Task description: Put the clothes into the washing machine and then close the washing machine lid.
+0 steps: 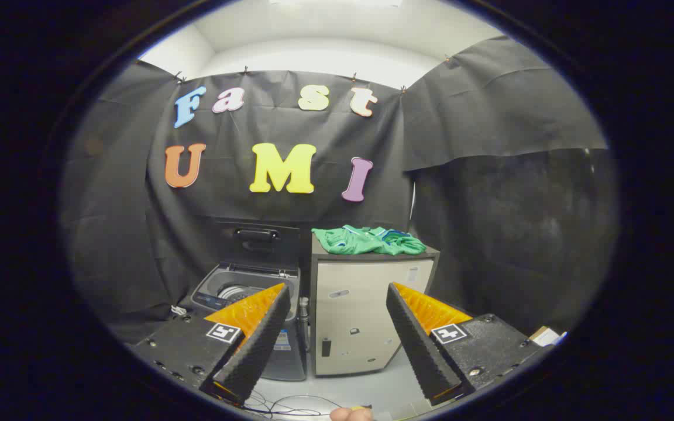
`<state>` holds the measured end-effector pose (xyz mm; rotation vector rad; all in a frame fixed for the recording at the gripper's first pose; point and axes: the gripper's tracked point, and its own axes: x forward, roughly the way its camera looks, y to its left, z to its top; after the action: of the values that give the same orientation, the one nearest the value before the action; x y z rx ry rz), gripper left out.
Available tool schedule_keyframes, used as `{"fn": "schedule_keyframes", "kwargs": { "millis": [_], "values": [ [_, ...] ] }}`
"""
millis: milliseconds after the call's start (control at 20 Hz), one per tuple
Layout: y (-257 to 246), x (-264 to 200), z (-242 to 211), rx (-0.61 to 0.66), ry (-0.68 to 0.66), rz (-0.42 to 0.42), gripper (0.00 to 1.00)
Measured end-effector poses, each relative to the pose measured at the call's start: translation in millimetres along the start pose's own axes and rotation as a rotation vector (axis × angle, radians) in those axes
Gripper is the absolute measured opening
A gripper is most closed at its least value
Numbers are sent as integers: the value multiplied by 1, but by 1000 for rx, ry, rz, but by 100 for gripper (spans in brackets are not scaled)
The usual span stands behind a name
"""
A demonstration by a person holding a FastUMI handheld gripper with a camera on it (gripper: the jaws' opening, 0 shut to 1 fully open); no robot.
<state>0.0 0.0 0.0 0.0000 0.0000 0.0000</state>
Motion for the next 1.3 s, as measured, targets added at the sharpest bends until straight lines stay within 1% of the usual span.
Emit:
{"fn": "schedule_keyframes", "kwargs": {
  "millis": [200, 500, 700, 1050, 1300],
  "values": [
    [1, 7, 6, -4, -11, 3, 100],
    [12, 13, 5, -18, -4, 39, 100],
    [15, 16, 3, 0, 5, 48, 100],
    [8, 18, 2, -12, 12, 36, 100],
    [13, 22, 2, -14, 20, 43, 100]
  ]
}}
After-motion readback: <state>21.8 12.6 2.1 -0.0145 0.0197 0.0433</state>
